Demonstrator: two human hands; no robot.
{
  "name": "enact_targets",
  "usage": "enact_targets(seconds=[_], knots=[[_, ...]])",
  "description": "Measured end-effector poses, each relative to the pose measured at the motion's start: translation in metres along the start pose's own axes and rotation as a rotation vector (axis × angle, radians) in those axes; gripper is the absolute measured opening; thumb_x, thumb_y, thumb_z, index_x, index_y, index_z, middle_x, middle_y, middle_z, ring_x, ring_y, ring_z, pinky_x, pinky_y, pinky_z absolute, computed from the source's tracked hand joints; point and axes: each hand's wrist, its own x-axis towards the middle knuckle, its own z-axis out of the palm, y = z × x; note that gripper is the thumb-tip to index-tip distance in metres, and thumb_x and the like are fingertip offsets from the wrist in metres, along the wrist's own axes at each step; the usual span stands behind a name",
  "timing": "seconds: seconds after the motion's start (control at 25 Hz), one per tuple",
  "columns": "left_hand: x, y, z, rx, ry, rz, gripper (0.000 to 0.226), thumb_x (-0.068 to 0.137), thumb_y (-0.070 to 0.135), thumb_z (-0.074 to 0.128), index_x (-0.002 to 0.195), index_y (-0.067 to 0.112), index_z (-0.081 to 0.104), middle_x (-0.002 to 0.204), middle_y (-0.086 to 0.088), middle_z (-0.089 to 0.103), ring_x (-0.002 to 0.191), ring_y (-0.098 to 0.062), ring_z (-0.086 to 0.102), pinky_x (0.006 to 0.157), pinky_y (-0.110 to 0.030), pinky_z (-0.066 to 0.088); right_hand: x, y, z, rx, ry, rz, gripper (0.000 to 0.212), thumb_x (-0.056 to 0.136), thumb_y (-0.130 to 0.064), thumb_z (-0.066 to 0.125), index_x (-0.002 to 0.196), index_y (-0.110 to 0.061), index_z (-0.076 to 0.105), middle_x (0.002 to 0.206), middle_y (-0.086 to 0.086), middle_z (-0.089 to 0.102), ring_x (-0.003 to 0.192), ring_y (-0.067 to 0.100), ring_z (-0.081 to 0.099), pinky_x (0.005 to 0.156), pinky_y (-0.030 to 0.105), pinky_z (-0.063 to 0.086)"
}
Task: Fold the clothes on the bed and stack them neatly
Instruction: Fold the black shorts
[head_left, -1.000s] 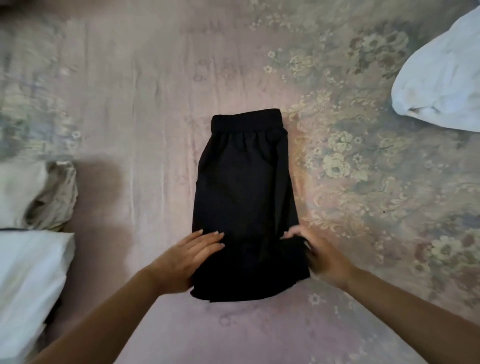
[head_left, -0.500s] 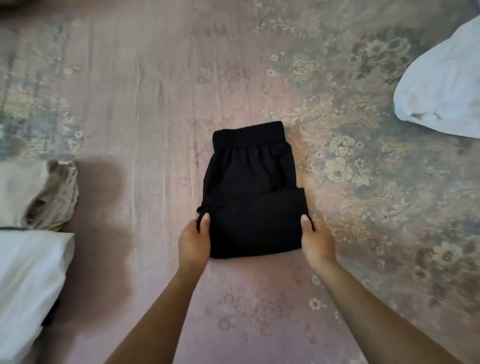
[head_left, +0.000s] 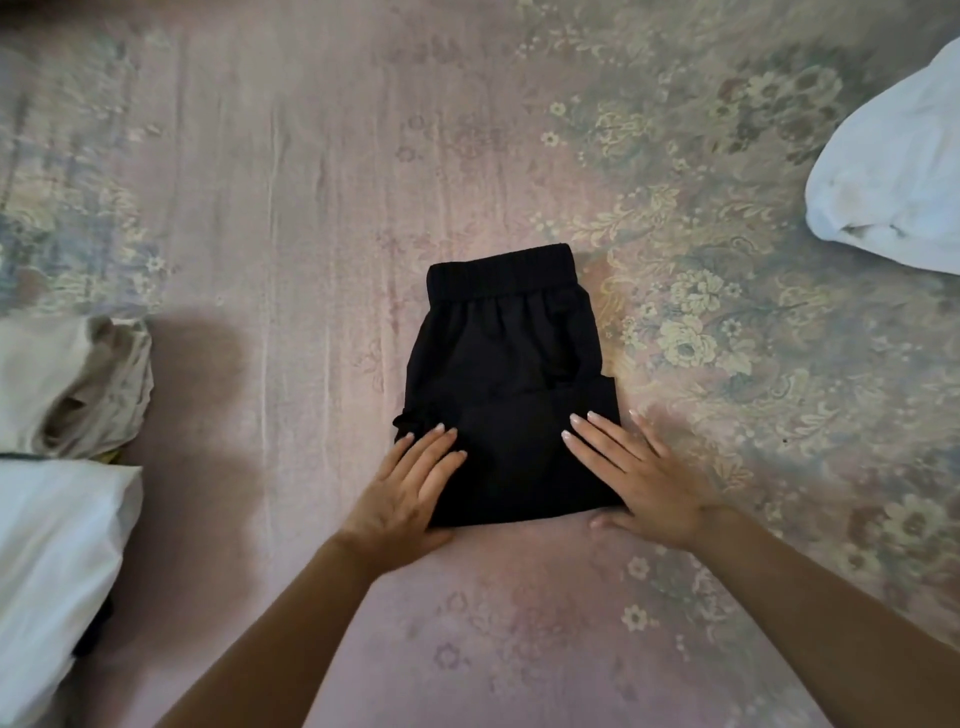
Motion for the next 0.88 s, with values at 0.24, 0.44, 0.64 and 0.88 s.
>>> enact_targets(seconds=[0.24, 0.44, 0.64, 0.88], knots=[[-0.019, -0.010, -0.038, -0.681, -0.096, -0.266, 0.038, 0.071, -0.006, 0.081, 0.095, 0.020, 0.067, 0.084, 0.002, 0.071, 0.069, -0.013, 0.066, 0.063, -0.034, 0.057, -0.016, 0.004, -0.035, 0.582, -0.159, 0.161, 0.031, 0.096, -0.012, 0.064, 0.126, -0.017, 0.068, 0.131, 0.010, 0.066, 0.130, 0.026, 0.056, 0.103, 0.039, 0.045], [0.012, -0.020, -0.044, -1.432, 0.325, -1.151, 0.009, 0.101, 0.009, 0.059, 0.109, 0.009, 0.062, 0.092, -0.010, 0.067, 0.082, -0.019, 0.063, 0.073, -0.027, 0.053, 0.008, 0.006, -0.066, 1.429, 0.376, 0.646, 0.026, 0.097, -0.014, 0.069, 0.123, -0.015, 0.065, 0.115, 0.002, 0.070, 0.107, 0.016, 0.067, 0.098, 0.035, 0.052], [0.031, 0.019, -0.025, -1.224, 0.437, -1.268, 0.024, 0.101, 0.033, 0.060, 0.107, 0.011, 0.067, 0.100, -0.004, 0.070, 0.094, -0.015, 0.067, 0.084, -0.032, 0.055, 0.035, -0.024, -0.046, 1.317, 0.423, 0.725, 0.019, 0.103, -0.025, 0.060, 0.111, -0.010, 0.064, 0.106, 0.005, 0.068, 0.100, 0.021, 0.067, 0.083, 0.032, 0.054], [0.079, 0.015, -0.010, -0.958, 0.449, -1.353, 0.036, 0.108, 0.038, 0.040, 0.091, 0.008, 0.051, 0.080, -0.007, 0.055, 0.072, -0.020, 0.052, 0.068, -0.038, 0.046, 0.077, -0.018, -0.042, 1.178, 0.609, 0.867, 0.036, 0.110, -0.030, 0.037, 0.084, -0.008, 0.046, 0.073, 0.005, 0.042, 0.066, 0.017, 0.038, 0.065, 0.036, 0.034]])
